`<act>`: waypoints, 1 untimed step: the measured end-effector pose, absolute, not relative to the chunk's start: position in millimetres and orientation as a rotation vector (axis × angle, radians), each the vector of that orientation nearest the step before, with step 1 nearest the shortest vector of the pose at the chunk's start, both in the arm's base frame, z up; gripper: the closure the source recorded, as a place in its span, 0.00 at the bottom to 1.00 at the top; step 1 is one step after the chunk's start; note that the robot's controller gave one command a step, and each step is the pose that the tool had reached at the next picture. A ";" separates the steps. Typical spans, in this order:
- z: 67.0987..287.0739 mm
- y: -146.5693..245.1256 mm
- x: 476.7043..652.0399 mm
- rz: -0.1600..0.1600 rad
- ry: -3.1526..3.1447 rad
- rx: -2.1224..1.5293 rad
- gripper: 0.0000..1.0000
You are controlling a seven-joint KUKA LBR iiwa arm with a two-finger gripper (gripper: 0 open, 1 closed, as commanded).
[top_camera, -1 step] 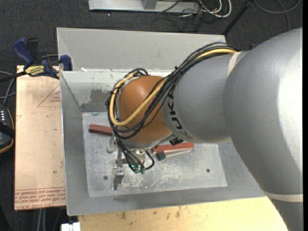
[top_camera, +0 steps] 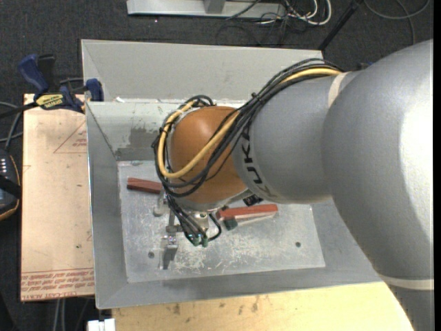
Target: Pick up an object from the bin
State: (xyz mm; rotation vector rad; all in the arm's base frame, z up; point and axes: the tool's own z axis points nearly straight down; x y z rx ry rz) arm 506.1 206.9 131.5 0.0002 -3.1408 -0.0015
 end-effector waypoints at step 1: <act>77.6 153.4 488.8 -0.004 -3.144 0.148 1.00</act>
Offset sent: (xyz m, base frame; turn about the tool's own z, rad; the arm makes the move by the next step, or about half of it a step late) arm 0.0000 0.0000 0.0000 0.0000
